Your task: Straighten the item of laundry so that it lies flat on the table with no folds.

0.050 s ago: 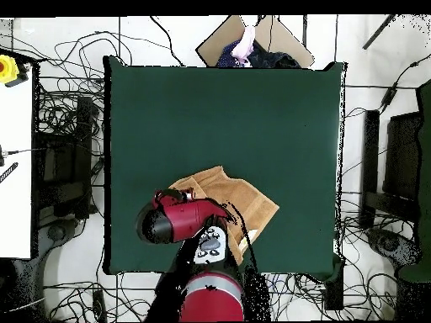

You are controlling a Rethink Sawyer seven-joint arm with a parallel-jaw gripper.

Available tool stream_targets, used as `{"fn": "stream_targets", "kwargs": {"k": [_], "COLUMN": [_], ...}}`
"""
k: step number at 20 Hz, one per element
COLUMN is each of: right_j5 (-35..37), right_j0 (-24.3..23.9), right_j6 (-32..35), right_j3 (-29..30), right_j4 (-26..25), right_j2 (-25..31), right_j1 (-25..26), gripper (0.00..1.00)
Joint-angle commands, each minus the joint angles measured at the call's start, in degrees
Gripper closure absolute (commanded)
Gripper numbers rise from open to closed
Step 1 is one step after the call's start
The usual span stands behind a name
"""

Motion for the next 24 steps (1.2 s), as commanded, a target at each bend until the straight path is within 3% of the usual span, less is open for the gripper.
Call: {"fn": "stream_targets", "kwargs": {"k": [1,14,16,20,24], "right_j5": [-3.99,-16.16,-14.63,-4.4,4.05], "right_j0": [1.62,3.23,3.68,2.42,-1.18], "right_j6": [10.73,12.11,10.8,6.82,6.3], "right_j3": [-3.34,-4.32,-4.15,-4.53,-4.28], "right_j4": [3.19,6.89,7.19,6.73,7.71], "right_j2": [1.37,-0.57,-1.26,-0.82,3.62], "right_j1": [3.63,11.35,9.78,3.26,-0.66], "gripper": [0.0,0.0,0.0,0.0,0.0]}}
